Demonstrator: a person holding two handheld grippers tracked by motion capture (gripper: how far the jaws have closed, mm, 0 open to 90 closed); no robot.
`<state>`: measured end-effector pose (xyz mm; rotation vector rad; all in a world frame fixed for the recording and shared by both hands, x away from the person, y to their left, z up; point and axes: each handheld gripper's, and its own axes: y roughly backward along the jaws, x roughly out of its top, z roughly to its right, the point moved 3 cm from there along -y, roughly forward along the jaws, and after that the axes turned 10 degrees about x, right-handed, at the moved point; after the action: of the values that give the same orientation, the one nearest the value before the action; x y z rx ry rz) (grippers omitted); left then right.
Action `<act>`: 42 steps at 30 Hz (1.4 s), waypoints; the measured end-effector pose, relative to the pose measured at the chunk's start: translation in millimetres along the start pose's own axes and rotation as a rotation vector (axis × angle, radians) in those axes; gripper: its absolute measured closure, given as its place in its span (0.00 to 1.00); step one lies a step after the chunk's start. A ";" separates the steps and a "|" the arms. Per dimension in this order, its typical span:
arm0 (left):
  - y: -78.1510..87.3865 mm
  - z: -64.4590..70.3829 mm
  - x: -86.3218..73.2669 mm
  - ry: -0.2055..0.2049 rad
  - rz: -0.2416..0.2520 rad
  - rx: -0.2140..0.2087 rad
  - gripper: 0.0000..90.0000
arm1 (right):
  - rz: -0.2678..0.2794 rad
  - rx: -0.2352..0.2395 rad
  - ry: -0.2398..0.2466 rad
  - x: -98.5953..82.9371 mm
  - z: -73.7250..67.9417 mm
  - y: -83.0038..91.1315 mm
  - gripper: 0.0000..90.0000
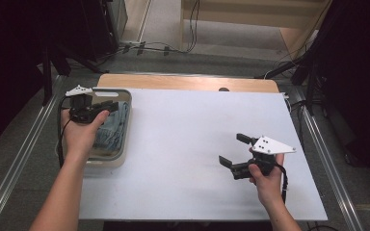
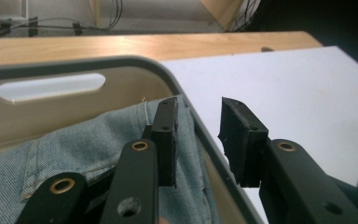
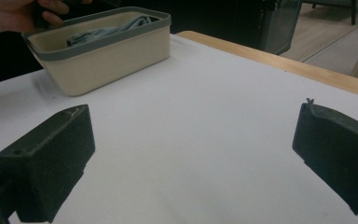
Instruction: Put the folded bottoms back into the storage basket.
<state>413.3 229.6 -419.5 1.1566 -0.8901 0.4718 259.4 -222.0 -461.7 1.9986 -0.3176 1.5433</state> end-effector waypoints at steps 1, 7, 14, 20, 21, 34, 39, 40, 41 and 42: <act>-2.6 0.1 -0.8 0.000 -0.008 0.001 0.74 | 0.001 0.002 -0.003 -2.3 0.7 3.3 0.00; -18.1 3.6 -5.6 -0.013 -0.052 0.015 0.78 | -0.014 -0.028 0.004 -11.2 6.7 20.8 0.00; -29.3 0.8 -9.5 0.002 -0.067 0.018 0.90 | -0.004 -0.049 -0.013 -21.2 11.6 41.4 0.00; -37.7 0.7 -12.1 -0.003 -0.092 0.025 0.97 | 0.012 -0.060 -0.028 -25.7 15.2 53.8 0.00; -39.6 0.8 -12.7 0.005 -0.096 0.025 0.97 | 0.012 -0.063 -0.029 -25.9 15.7 54.5 0.00; -66.3 -6.0 -22.3 0.069 -0.196 0.038 0.98 | 0.023 -0.067 -0.048 -28.5 19.3 55.4 0.00; -74.9 -1.1 -22.9 0.012 -0.233 0.090 0.97 | 0.026 -0.072 -0.045 -28.1 19.5 56.0 0.00; -75.7 -0.7 -23.0 0.008 -0.234 0.095 0.97 | 0.025 -0.071 -0.044 -28.4 19.8 55.8 0.00; -75.9 -0.8 -23.1 0.009 -0.233 0.095 0.97 | 0.024 -0.072 -0.046 -28.8 20.2 55.7 0.00; -75.6 -1.2 -23.1 0.012 -0.234 0.092 0.97 | 0.023 -0.073 -0.048 -29.3 20.7 55.8 0.00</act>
<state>455.3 206.0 -482.2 1.3225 -0.7180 0.3306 238.2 -283.3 -475.6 1.9838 -0.4121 1.4779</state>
